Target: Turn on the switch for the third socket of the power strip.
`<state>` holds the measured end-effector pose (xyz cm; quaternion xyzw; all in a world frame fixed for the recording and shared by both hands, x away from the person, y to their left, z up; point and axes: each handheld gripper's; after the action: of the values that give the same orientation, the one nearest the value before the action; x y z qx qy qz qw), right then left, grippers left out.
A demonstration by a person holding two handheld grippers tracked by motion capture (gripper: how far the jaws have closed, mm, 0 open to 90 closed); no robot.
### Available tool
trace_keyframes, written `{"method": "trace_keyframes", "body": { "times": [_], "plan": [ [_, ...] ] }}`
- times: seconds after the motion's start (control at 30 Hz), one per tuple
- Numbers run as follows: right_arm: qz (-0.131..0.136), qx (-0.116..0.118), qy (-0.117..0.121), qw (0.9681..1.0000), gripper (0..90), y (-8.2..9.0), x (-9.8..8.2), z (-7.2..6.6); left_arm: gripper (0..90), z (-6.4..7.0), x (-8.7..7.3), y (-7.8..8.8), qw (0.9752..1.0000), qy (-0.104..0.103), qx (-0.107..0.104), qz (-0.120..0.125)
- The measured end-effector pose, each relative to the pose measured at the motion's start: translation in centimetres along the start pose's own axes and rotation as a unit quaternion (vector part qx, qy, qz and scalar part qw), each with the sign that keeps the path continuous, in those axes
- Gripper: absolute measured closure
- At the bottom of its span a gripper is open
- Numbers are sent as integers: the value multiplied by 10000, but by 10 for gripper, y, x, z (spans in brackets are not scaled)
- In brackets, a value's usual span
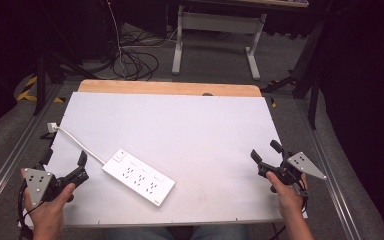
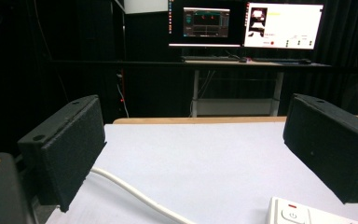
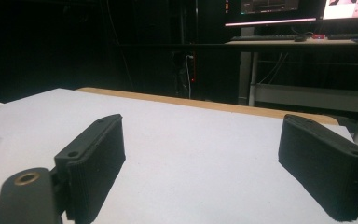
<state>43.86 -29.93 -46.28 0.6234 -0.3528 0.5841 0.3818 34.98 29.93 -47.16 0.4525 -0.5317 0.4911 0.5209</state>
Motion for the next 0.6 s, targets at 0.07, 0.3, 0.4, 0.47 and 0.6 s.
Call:
{"method": "trace_keyframes", "body": {
  "times": [0.07, 0.3, 0.4, 0.47, 0.6],
  "plan": [
    [0, 2, 0, 10000, 146, 0, 0, 0, 61, 0, 0, 0, 10000, -3, 1, -2],
    [-3, 1, 7, 10000, 146, 0, 0, 0, 63, 0, 0, 0, 10000, -43, 21, 5],
    [-14, 6, 1, 10000, 146, 0, 0, -1, 72, 1, 1, 0, 10000, 5, 34, 44],
    [-13, 6, 8, 10000, 146, 0, 0, -1, 78, 1, 1, 0, 10000, 12, 47, 54],
    [-7, 4, 3, 10000, 146, 0, 0, -1, 86, 0, 1, 0, 10000, 15, 61, 49]
  ]
}}
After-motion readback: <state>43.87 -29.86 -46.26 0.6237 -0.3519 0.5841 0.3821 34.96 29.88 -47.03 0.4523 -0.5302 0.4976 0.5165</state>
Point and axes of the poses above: each handheld gripper's, and its own axes: y roughly backward along the jaws, x roughly out of its top, z roughly to its right, and after that the axes turned 4 degrees about -x, right-handed
